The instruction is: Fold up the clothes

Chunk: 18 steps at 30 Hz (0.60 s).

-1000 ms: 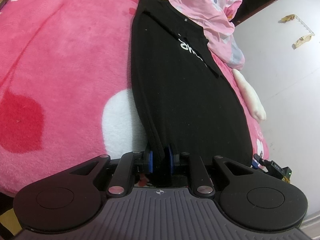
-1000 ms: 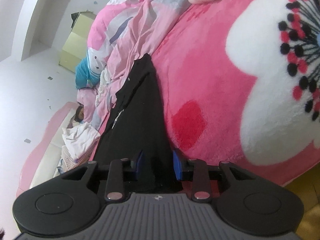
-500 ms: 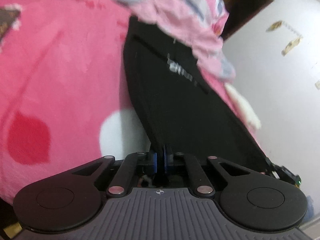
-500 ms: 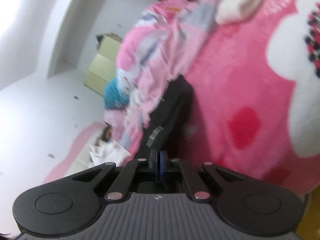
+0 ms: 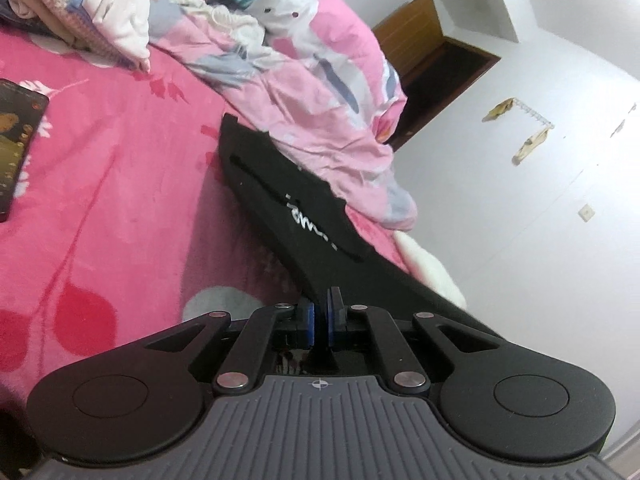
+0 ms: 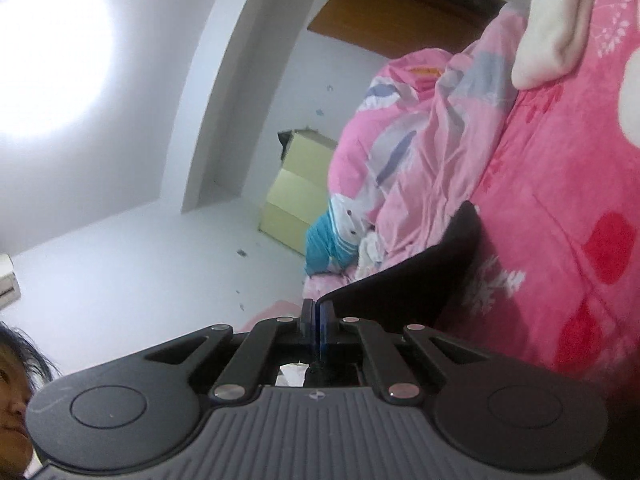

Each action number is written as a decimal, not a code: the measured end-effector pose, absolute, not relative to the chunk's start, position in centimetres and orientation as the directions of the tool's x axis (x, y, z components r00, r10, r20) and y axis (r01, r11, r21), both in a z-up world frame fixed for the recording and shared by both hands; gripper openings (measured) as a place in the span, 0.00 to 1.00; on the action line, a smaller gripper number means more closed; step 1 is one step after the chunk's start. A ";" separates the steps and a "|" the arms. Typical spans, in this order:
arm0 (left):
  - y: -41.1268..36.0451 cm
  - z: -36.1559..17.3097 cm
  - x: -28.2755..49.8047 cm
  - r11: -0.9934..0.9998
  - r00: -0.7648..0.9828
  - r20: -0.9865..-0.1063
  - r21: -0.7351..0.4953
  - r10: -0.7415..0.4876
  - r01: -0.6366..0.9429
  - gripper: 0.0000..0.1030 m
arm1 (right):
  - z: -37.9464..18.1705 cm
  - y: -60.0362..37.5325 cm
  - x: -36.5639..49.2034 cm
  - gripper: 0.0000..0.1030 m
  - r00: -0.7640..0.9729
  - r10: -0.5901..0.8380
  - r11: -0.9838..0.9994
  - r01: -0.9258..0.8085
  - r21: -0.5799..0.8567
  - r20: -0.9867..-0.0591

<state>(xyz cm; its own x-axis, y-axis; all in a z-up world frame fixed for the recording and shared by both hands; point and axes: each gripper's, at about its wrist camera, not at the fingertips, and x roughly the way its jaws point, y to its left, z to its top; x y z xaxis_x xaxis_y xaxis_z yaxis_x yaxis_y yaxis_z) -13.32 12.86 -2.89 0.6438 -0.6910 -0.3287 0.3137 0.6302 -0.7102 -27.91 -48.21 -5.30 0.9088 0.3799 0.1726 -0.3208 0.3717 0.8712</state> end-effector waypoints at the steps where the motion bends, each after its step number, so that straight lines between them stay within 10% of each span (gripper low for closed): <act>1: 13.1 -2.8 -13.6 0.627 0.644 -0.327 -0.714 -0.692 0.312 0.03 | -5.3 -48.1 -28.3 0.01 0.910 0.376 0.368 -0.321 0.873 0.176; 18: 17.4 -2.2 -18.3 0.601 0.651 -0.303 -0.742 -0.696 0.297 0.04 | -4.8 -44.0 -36.2 0.01 0.919 0.372 0.394 -0.284 0.874 0.131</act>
